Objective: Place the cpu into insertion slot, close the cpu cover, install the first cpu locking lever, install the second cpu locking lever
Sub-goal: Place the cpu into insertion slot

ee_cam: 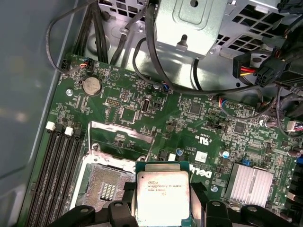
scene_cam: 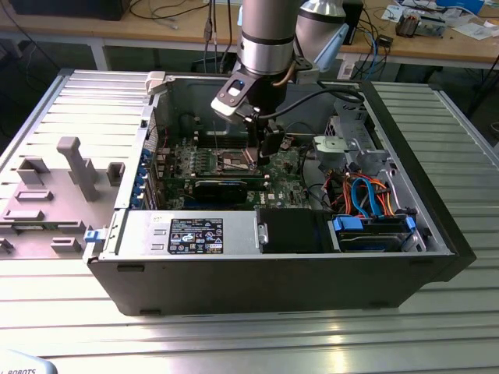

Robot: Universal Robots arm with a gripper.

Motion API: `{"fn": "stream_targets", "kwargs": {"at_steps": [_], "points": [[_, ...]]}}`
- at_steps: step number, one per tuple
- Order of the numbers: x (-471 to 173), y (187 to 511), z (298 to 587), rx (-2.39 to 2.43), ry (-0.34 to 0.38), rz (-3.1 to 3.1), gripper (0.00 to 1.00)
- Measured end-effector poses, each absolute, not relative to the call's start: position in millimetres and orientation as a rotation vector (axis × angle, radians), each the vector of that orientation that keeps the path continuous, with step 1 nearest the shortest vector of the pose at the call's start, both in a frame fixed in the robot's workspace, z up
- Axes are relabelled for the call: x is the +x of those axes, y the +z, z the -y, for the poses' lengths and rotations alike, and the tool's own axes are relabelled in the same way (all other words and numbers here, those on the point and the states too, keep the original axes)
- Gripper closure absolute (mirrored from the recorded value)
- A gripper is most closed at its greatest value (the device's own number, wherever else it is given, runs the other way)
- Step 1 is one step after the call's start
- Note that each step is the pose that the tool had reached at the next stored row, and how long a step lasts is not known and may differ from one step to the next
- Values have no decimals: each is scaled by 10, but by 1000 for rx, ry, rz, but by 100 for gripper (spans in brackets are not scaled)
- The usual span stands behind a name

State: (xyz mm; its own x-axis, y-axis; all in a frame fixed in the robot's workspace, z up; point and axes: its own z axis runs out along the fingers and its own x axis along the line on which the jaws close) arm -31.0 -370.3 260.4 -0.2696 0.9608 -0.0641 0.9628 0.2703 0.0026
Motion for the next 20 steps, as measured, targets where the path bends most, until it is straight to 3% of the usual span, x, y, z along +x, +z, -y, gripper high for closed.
{"fn": "stream_targets", "kwargs": {"at_steps": [20], "points": [[-311,2599,3703,1906,-67,-2425,46]]}}
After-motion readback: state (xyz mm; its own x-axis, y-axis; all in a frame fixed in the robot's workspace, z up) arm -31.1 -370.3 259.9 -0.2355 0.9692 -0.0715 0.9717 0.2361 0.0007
